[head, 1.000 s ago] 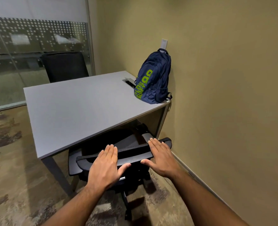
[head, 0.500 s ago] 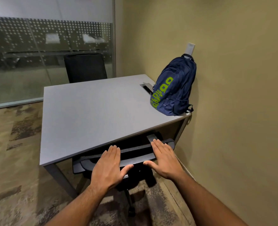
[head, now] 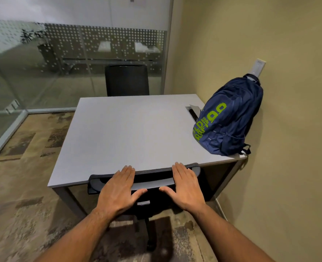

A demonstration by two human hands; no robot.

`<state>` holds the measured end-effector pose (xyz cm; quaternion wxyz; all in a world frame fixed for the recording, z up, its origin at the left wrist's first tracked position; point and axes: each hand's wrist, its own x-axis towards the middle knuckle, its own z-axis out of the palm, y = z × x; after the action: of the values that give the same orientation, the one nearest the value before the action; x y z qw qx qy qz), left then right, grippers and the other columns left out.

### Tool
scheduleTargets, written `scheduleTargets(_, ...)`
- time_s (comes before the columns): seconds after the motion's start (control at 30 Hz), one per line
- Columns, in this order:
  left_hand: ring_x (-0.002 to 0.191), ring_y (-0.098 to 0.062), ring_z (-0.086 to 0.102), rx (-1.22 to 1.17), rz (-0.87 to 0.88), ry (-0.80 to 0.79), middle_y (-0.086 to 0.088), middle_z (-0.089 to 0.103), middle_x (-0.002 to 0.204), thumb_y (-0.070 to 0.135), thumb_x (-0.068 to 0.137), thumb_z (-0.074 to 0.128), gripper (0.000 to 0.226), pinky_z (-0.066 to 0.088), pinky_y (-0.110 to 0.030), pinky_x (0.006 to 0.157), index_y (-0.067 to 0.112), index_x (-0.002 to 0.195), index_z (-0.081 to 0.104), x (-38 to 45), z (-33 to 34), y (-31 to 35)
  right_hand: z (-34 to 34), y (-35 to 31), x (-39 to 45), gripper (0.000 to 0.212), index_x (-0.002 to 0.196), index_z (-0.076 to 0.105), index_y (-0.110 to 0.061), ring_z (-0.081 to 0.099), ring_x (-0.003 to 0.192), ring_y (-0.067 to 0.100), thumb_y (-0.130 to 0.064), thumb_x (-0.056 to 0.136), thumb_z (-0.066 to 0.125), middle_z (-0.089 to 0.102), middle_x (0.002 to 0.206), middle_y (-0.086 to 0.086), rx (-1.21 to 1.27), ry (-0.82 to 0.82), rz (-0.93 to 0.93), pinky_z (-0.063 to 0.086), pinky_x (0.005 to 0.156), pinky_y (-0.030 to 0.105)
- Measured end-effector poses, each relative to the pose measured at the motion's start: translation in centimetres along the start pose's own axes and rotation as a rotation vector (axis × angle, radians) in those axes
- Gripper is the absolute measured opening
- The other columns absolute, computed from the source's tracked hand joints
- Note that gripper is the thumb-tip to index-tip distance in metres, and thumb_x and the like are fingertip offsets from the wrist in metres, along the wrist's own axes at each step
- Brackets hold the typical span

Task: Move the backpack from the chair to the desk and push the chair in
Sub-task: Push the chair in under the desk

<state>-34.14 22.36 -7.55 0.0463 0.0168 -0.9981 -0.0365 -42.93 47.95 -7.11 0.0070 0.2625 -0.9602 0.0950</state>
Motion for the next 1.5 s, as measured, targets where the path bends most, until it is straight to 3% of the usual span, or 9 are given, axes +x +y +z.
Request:
scheduleTargets(0.33,0.153,-0.014,0.022,0.004,-0.088,0.025,0.0,0.025,0.166,0.089,0.086,0.007,0.104,0.006,-0.03,0.122,0.019,0.16,0.023,4.0,0.3,0.8,-0.6,2.9,4.5,0.116,0.163,0.018,-0.012,0.008,0.158,0.024,-0.095,0.082,0.006,0.014,0.172,0.008,0.027,-0.037,-0.068,0.01,0.128,0.046)
scheduleTargets(0.67,0.146,-0.017,0.04,0.063,-0.048,0.07,-0.003,0.044,0.157,0.085,0.09,0.024,0.096,0.025,-0.034,0.119,0.015,0.153,0.042,4.8,-0.4,-0.1,0.6,2.9,6.1,0.111,0.159,0.031,-0.01,0.019,0.157,0.024,-0.092,0.087,0.013,0.028,0.168,0.009,0.05,-0.002,-0.136,0.016,0.127,0.045)
scheduleTargets(0.93,0.126,-0.016,0.062,0.098,-0.035,0.088,-0.002,0.065,0.138,0.084,0.089,0.036,0.089,0.047,-0.036,0.105,0.014,0.138,0.062,5.1,-0.6,-0.2,-0.6,4.2,9.4,0.117,0.162,0.024,-0.014,0.019,0.157,0.023,-0.098,0.081,0.012,0.026,0.169,0.008,-0.021,-0.135,-0.329,0.01,0.128,0.044)
scheduleTargets(1.23,0.128,-0.021,0.061,0.107,-0.031,0.086,-0.007,0.064,0.138,0.082,0.09,0.036,0.091,0.046,-0.041,0.107,0.01,0.138,0.061,5.1,-0.9,-0.3,-0.1,3.8,9.1,0.107,0.151,0.048,-0.01,0.044,0.146,0.027,-0.093,0.087,0.026,0.051,0.155,0.011,-0.023,-0.015,-0.32,0.035,0.12,0.049)
scheduleTargets(1.5,0.128,-0.023,0.061,0.058,-0.038,0.038,-0.008,0.064,0.138,0.083,0.09,0.03,0.093,0.045,-0.042,0.108,0.01,0.139,0.06,4.8,-1.0,0.0,0.0,3.6,8.5,0.098,0.143,0.057,-0.011,0.058,0.133,0.029,-0.089,0.089,0.036,0.062,0.143,0.01,-0.041,-0.014,-0.295,0.048,0.11,0.051)
